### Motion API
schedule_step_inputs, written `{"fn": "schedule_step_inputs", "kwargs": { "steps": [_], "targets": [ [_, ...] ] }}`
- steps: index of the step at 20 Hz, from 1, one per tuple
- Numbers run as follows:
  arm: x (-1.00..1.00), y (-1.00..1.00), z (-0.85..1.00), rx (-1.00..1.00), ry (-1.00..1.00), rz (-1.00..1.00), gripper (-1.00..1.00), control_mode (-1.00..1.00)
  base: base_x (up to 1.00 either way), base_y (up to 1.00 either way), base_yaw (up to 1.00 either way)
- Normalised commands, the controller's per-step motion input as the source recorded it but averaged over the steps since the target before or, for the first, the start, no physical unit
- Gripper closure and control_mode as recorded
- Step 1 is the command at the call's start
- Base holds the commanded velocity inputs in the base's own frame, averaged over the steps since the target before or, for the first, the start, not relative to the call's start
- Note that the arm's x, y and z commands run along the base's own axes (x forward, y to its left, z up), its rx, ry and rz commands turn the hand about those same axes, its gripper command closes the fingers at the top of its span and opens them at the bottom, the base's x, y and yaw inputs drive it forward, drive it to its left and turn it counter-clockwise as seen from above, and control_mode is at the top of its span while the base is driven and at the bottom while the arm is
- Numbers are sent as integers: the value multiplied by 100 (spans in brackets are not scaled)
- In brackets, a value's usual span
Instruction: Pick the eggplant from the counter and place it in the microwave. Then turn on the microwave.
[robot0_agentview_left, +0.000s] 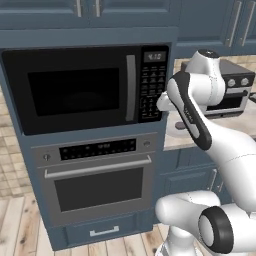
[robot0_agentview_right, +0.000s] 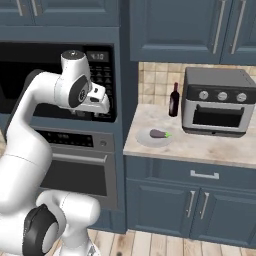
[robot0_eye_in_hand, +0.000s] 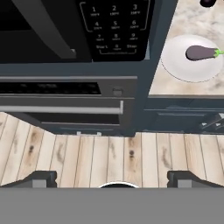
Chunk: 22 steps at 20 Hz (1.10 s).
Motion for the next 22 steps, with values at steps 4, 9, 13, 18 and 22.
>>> {"fn": "schedule_step_inputs", "kwargs": {
  "steps": [4, 9, 13, 18, 22],
  "targets": [
    [0, 0, 0, 0, 0, 0, -100, 100, 20, -1, 0],
    [1, -3, -2, 0, 1, 0, -100, -100, 4, -2, 0],
    [-1, 0, -1, 0, 0, 0, -100, -100, 0, 0, 0],
    [0, 9, -6, -1, -8, 0, -100, -100, 0, 0, 0],
    [0, 26, 0, -3, -13, 0, -100, -100, 0, 0, 0]
  ]
}}
